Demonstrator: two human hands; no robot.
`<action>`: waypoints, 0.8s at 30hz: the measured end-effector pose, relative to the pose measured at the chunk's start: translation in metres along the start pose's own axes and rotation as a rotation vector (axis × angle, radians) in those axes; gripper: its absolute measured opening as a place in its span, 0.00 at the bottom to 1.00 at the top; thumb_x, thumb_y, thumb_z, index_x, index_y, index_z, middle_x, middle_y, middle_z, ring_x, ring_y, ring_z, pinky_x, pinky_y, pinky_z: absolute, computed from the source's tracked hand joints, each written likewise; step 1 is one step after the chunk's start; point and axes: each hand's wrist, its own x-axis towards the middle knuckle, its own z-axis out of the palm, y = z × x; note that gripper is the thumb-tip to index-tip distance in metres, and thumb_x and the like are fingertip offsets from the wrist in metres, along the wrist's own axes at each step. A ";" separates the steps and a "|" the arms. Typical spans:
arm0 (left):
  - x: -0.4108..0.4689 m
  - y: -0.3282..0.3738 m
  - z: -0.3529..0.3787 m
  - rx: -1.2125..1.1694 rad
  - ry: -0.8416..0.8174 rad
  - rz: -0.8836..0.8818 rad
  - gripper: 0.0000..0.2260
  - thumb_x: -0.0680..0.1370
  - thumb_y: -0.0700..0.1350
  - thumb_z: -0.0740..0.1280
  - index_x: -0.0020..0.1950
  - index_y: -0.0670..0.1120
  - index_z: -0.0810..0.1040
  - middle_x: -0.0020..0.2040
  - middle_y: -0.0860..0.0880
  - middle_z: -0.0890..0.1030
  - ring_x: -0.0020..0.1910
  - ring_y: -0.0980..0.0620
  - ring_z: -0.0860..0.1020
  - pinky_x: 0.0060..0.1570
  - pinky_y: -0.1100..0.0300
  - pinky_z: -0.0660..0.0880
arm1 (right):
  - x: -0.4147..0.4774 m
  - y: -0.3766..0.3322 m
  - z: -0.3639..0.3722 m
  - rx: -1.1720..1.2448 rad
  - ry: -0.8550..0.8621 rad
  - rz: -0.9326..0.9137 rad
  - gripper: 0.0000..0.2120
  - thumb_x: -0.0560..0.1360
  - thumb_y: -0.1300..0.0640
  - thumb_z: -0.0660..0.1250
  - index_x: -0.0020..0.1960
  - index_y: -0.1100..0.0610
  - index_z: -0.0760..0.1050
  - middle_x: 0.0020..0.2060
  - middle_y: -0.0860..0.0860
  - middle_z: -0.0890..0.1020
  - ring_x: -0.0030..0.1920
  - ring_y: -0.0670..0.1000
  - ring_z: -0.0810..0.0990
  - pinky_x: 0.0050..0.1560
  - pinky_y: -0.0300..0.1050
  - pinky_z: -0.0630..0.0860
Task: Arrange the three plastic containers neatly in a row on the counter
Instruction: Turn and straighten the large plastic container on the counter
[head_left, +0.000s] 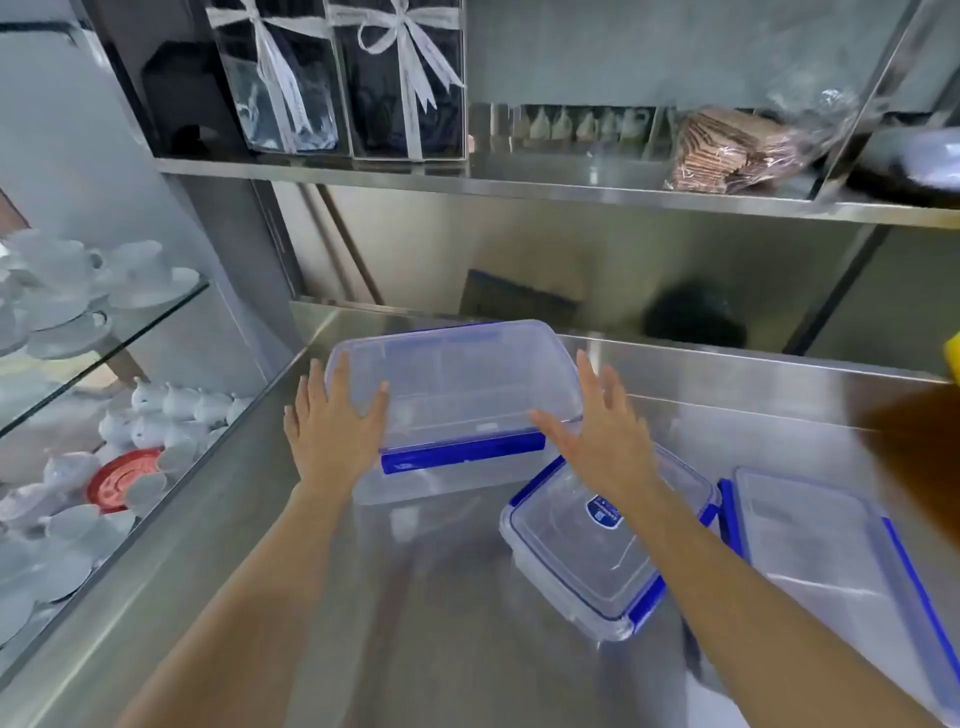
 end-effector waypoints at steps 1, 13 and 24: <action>0.003 -0.003 0.001 -0.060 -0.051 -0.074 0.28 0.77 0.59 0.57 0.75 0.53 0.54 0.77 0.44 0.55 0.75 0.41 0.56 0.72 0.41 0.55 | 0.003 -0.002 0.004 0.070 -0.056 0.055 0.40 0.68 0.28 0.51 0.74 0.43 0.43 0.76 0.53 0.55 0.72 0.61 0.62 0.66 0.64 0.66; -0.020 -0.014 -0.001 -0.034 -0.098 -0.192 0.20 0.79 0.51 0.57 0.70 0.48 0.67 0.63 0.34 0.71 0.58 0.34 0.74 0.57 0.48 0.70 | 0.017 0.002 0.037 0.104 -0.242 0.138 0.43 0.69 0.33 0.61 0.75 0.50 0.48 0.77 0.54 0.43 0.75 0.61 0.49 0.70 0.60 0.61; -0.060 0.013 -0.025 0.433 -0.312 0.024 0.15 0.79 0.50 0.56 0.52 0.38 0.74 0.53 0.38 0.79 0.54 0.37 0.77 0.47 0.53 0.72 | 0.031 -0.013 0.022 0.271 -0.250 0.225 0.24 0.77 0.49 0.59 0.68 0.60 0.60 0.62 0.62 0.74 0.58 0.62 0.75 0.55 0.54 0.74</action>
